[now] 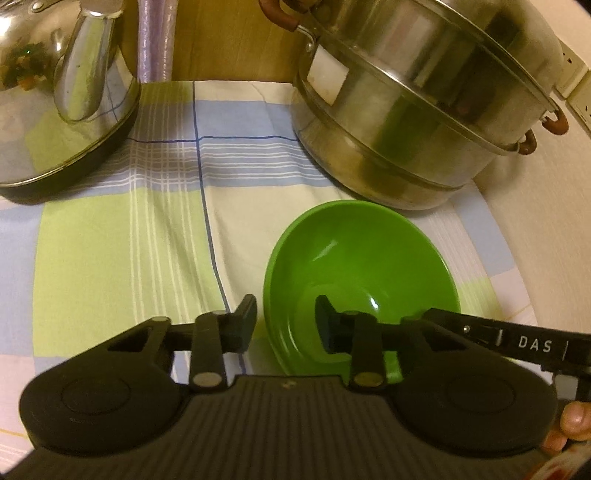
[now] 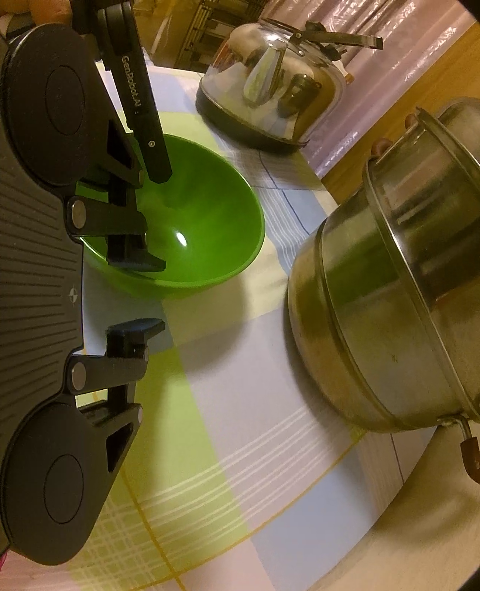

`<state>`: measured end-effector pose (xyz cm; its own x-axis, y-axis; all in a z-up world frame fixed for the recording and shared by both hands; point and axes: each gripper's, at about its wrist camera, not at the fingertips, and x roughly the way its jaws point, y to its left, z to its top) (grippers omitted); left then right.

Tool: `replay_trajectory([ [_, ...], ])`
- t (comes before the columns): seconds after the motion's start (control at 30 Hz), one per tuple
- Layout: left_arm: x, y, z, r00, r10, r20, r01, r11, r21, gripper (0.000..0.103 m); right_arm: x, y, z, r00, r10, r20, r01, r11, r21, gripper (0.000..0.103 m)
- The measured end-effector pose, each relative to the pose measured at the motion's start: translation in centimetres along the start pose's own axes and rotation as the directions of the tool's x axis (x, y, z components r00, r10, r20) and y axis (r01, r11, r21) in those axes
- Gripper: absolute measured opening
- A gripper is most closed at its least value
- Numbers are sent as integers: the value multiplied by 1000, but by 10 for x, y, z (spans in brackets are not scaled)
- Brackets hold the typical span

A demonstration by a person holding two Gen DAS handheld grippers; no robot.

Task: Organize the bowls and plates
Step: 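Close both grippers on the small green bowl rim, then carry the small green bowl with both grippers over the large green bowl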

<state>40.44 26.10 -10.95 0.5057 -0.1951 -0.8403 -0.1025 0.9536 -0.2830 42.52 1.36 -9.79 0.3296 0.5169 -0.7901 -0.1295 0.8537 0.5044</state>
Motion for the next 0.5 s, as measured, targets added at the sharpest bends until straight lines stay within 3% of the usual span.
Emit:
replay_trajectory([
  [0.17, -1, -1, 0, 1000, 4, -3, -4, 1000, 9, 22, 2, 5, 2, 1000, 4, -6, -4, 1000, -12, 14],
  [0.5, -4, -5, -2, 999, 46, -15, -46, 999, 28, 9, 3, 16, 0, 998, -64, -14, 63, 996, -69, 10],
])
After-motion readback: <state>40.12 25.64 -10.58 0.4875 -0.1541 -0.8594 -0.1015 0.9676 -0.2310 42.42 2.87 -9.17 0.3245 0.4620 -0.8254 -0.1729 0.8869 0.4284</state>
